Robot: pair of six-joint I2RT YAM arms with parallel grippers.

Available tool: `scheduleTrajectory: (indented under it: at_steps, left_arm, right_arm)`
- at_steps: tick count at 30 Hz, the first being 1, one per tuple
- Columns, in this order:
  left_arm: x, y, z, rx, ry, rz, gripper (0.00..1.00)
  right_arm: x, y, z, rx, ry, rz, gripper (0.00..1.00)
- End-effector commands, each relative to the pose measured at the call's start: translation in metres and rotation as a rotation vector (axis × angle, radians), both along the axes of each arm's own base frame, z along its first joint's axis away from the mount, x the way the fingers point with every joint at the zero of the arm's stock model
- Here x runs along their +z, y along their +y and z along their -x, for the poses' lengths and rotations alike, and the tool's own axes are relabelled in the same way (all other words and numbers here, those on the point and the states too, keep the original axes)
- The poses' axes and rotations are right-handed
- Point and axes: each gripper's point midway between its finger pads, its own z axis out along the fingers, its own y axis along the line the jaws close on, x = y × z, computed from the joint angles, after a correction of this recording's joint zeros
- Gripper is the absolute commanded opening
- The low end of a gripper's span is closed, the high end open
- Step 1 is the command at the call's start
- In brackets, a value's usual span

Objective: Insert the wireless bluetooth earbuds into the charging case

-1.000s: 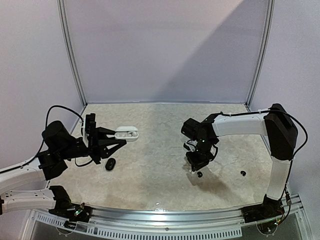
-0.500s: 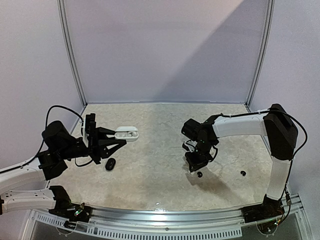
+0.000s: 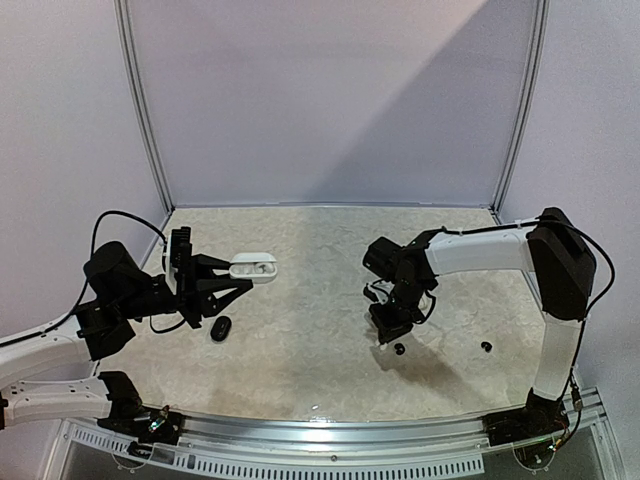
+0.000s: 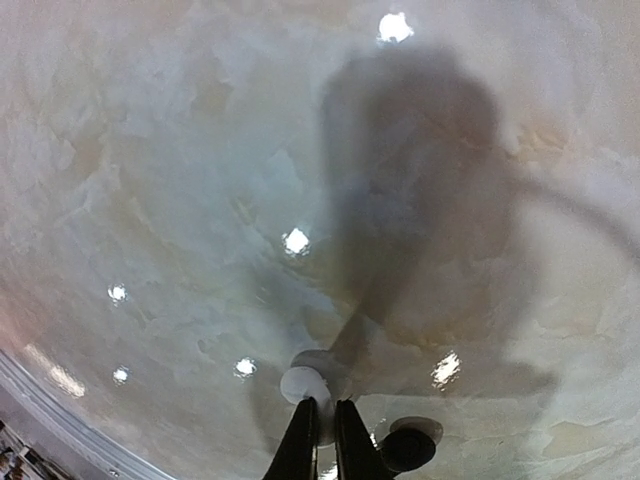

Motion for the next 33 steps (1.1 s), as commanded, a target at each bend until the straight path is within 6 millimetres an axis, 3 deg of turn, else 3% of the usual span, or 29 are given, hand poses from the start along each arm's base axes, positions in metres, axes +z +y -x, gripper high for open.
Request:
scheduleTrajectory:
  at_steps: [1, 9, 12, 16, 19, 22, 25, 28, 33]
  left_arm:
    - [-0.005, 0.002, -0.001, 0.006, -0.004, -0.010, 0.00]
    - [-0.004, 0.003, -0.002, 0.008, 0.003, -0.006, 0.00]
    - [-0.006, 0.002, -0.004, 0.016, 0.036, -0.002, 0.00]
    - [-0.003, 0.001, -0.003, 0.004, 0.039, 0.005, 0.00]
    - [-0.003, 0.000, -0.003, -0.002, 0.030, 0.001, 0.00]
    - [-0.002, -0.001, -0.002, -0.014, 0.026, -0.002, 0.00]
    - [-0.001, -0.003, -0.002, -0.019, 0.029, -0.002, 0.00]
    - [0.001, -0.005, -0.002, -0.030, 0.034, 0.000, 0.00]
    - [0.003, -0.007, -0.002, -0.043, 0.058, -0.002, 0.00]
  right_arm:
    - [0.001, -0.004, 0.000, -0.001, 0.002, 0.018, 0.03]
    - [0.028, 0.016, -0.003, 0.038, -0.022, -0.080, 0.00]
    - [0.060, 0.034, -0.013, 0.087, -0.096, -0.145, 0.00]
    - [0.141, 0.061, -0.029, 0.168, -0.288, -0.281, 0.00]
    - [0.223, 0.082, -0.030, 0.266, -0.503, -0.397, 0.00]
    - [0.299, 0.101, -0.017, 0.382, -0.715, -0.498, 0.00]
    - [0.357, 0.123, 0.008, 0.507, -0.867, -0.606, 0.00]
    - [0.390, 0.145, 0.038, 0.651, -0.958, -0.690, 0.00]
    - [0.405, 0.177, 0.086, 0.866, -0.987, -0.752, 0.00]
